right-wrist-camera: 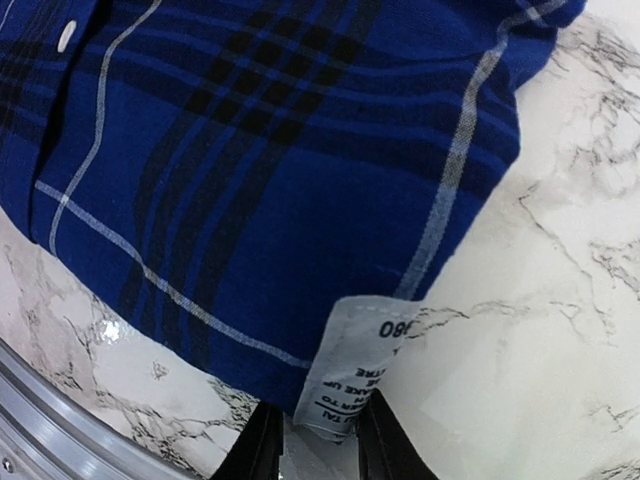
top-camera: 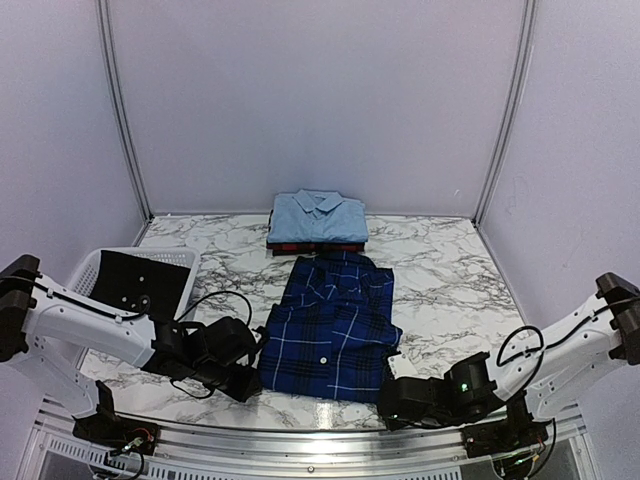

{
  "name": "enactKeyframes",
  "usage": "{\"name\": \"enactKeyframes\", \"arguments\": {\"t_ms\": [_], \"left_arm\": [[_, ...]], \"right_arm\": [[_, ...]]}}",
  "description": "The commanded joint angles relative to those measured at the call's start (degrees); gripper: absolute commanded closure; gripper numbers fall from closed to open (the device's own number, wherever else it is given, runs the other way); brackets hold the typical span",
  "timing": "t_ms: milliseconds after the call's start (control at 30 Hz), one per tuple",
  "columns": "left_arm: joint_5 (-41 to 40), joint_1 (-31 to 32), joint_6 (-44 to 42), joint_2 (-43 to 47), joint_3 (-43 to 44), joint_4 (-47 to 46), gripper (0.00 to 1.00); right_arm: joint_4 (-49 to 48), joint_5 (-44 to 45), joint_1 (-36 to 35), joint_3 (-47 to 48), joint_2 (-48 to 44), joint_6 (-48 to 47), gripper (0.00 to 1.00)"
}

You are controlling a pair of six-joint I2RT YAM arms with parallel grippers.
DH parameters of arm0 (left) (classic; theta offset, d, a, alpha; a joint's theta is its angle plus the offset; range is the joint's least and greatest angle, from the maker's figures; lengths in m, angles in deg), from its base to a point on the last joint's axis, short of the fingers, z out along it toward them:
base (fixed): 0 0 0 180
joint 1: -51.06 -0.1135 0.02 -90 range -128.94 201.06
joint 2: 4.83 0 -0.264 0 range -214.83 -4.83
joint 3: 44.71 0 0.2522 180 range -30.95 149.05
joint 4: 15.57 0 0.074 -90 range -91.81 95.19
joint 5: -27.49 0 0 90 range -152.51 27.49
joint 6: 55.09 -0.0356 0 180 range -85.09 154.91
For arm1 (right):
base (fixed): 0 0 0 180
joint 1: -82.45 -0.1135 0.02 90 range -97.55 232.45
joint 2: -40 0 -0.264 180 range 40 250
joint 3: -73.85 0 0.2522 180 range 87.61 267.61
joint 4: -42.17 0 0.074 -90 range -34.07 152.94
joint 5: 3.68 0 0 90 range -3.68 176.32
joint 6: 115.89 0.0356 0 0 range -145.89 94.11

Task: Fold and stack the long sleeve shirts
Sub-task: Pick up the 2/3-rectangle-folded shirt from the center of the board.

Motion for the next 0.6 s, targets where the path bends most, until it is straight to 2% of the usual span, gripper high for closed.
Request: {"name": "enactKeyframes", "arguments": {"t_ms": [0,67,100,300,567], "left_arm": [[-0.67,0.69,-0.94,0.76,1.13,-0.09,0.86],[-0.22,0.93,-1.07,1.52,1.13,0.0,0.94],[0.16,1.09,-1.11,2.14,1.13,0.08,0.98],[0.79,4.28,1.49,7.81,0.28,2.31,1.0],[-0.16,12.65,7.78,14.01,0.89,6.59,1.0]], "right_arm": [[1.45,-0.51,0.27,2.33,0.93,-1.44,0.86],[2.39,-0.53,0.27,2.92,0.3,-1.81,0.98],[3.06,-0.43,0.27,3.43,-0.22,-1.94,1.0],[7.62,-2.81,-0.26,5.05,-4.51,-3.68,1.0],[9.28,-7.93,-6.28,5.18,-7.84,-2.75,1.0]]}}
